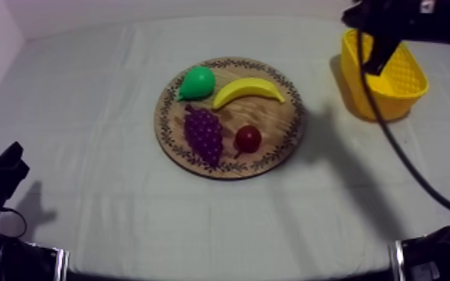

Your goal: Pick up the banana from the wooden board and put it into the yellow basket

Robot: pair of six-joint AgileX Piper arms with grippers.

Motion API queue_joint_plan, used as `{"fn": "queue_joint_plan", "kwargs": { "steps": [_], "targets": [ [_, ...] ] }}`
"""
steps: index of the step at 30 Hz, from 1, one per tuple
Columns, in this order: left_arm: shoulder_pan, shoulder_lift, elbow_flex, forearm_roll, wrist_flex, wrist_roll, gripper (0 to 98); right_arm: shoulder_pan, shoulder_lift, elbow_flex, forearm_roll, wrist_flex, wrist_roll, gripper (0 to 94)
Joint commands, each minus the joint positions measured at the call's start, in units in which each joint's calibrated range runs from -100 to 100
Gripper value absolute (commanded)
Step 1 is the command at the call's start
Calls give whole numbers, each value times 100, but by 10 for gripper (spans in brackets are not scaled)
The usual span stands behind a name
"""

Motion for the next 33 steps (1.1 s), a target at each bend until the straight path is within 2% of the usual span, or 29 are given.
{"fn": "queue_joint_plan", "kwargs": {
  "steps": [1,9,19,21,24,27,29,33],
  "targets": [
    [-1,-3,2,0,0,1,1,-132,593,0,11,-60,135,3],
    [-1,-3,2,0,0,0,1,-427,1297,-108,-98,-111,458,7],
    [-1,-3,2,0,0,1,1,-582,2134,-967,-49,237,538,34],
    [-1,-3,2,0,0,1,1,-609,2318,-1163,41,378,505,102],
    [-1,-3,2,0,0,1,1,-640,2549,-1453,161,683,473,408],
    [-1,-3,2,0,0,1,1,-635,2662,-1665,211,926,447,602],
    [-1,-3,2,0,0,1,1,-622,2690,-1736,214,1003,456,645],
    [-1,-3,2,0,0,-1,1,-607,2681,-1774,213,1041,483,613]
  ]
}}
